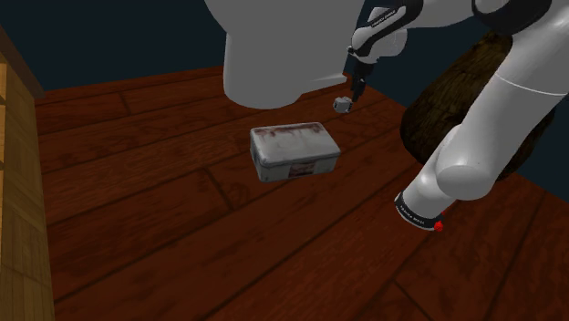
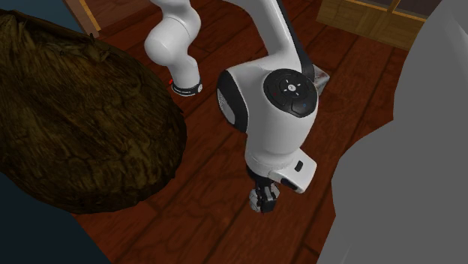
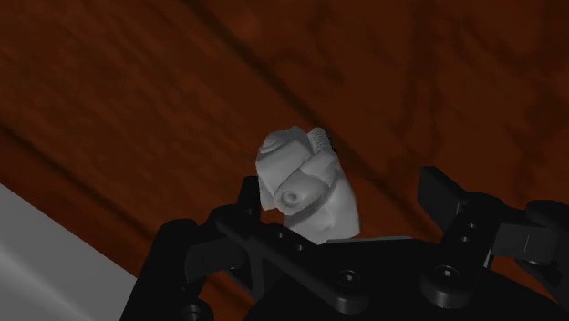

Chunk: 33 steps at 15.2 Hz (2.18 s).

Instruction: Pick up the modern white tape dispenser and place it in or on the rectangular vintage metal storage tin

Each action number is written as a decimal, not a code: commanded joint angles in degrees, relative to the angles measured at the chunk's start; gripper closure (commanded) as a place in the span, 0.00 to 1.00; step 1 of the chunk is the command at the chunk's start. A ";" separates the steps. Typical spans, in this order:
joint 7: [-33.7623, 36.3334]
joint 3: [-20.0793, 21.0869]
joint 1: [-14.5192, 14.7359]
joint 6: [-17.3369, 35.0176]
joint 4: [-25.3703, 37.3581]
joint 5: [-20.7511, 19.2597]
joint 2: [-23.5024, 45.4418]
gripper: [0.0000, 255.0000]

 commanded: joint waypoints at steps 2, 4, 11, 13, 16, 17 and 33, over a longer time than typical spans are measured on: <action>-6.34 1.03 -1.84 1.58 3.21 5.98 6.59 0.00; -7.15 1.55 -2.37 2.90 2.85 7.16 7.84 0.00; -9.13 2.83 -3.55 5.82 2.24 10.03 10.81 0.00; -9.13 2.83 -3.56 5.81 2.24 10.03 10.81 0.00; -9.13 2.83 -3.55 5.81 2.24 10.03 10.81 0.00; -9.13 2.83 -3.55 5.81 2.24 10.03 10.81 0.00; -6.79 1.19 -2.17 1.92 3.23 6.41 7.05 1.00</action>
